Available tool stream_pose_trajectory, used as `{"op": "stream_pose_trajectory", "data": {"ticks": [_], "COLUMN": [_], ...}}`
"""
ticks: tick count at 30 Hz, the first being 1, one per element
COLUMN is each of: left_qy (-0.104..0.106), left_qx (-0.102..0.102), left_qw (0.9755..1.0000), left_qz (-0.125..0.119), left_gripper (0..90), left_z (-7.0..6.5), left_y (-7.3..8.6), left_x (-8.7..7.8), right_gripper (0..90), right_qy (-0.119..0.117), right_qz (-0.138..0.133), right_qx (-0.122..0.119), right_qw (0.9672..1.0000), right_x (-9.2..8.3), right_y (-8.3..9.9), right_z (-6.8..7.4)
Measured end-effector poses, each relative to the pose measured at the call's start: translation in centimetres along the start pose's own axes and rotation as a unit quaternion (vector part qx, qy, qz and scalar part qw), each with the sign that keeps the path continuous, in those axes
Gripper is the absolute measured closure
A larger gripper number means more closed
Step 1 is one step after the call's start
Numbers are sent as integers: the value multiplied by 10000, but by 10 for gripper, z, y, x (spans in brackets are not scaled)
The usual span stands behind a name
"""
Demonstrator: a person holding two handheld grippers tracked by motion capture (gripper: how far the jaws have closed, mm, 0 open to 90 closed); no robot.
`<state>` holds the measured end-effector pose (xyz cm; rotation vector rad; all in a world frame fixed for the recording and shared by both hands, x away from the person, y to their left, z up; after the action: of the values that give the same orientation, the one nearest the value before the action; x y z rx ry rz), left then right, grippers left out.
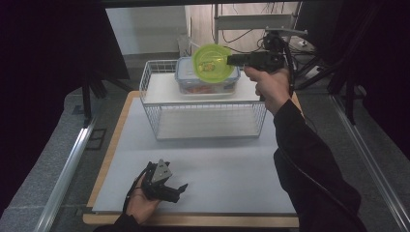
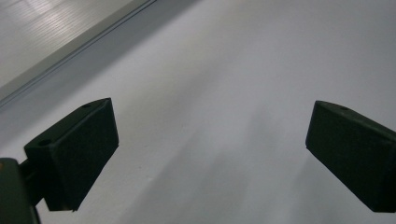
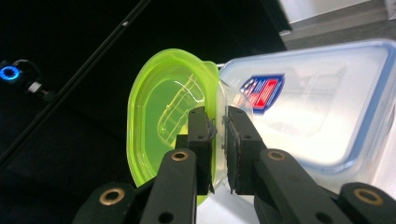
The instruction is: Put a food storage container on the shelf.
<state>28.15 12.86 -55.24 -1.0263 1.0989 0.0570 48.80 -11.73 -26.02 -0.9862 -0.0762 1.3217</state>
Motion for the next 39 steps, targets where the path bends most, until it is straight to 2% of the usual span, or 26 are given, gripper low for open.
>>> {"op": "stream_pose_trajectory", "data": {"ticks": [4, 10, 16, 23, 30, 39], "left_qy": [17, 55, 79, 138, 166, 188], "left_qx": [40, 65, 83, 94, 104, 119], "left_qw": [10000, 10000, 9999, 9999, 9998, 9997], "left_qz": [4, 28, 10, 43, 56, 57], "left_gripper": [24, 26, 27, 29, 30, 30], "left_z": [-1, -2, -3, -4, -4, -5], "left_y": [0, 0, 0, 0, 0, 0], "left_x": [1, 2, 3, 4, 5, 6], "right_gripper": [819, 819, 819, 817, 806, 739], "right_qy": [107, 309, 464, 536, 572, 745], "right_qz": [-66, -106, -159, -67, -57, -97], "right_qx": [88, 149, 399, 524, 751, 761], "right_qw": [9999, 9994, 9980, 9972, 9955, 9943], "right_x": [9, 18, 27, 39, 40, 44], "right_y": [-14, -27, -39, -43, -47, -49], "right_z": [-1, -4, -14, -17, -21, -25]}}
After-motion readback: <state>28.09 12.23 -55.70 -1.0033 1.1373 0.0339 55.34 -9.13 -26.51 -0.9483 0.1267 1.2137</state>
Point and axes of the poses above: each handheld gripper's, and its own axes: x roughly forward along the jaws, y roughly out of its underside, z roughly to its left, the point moved 5 cm from there along x, roughly forward along the jaws, and after that the axes turned 10 degrees about z, right-handed, at the moved point
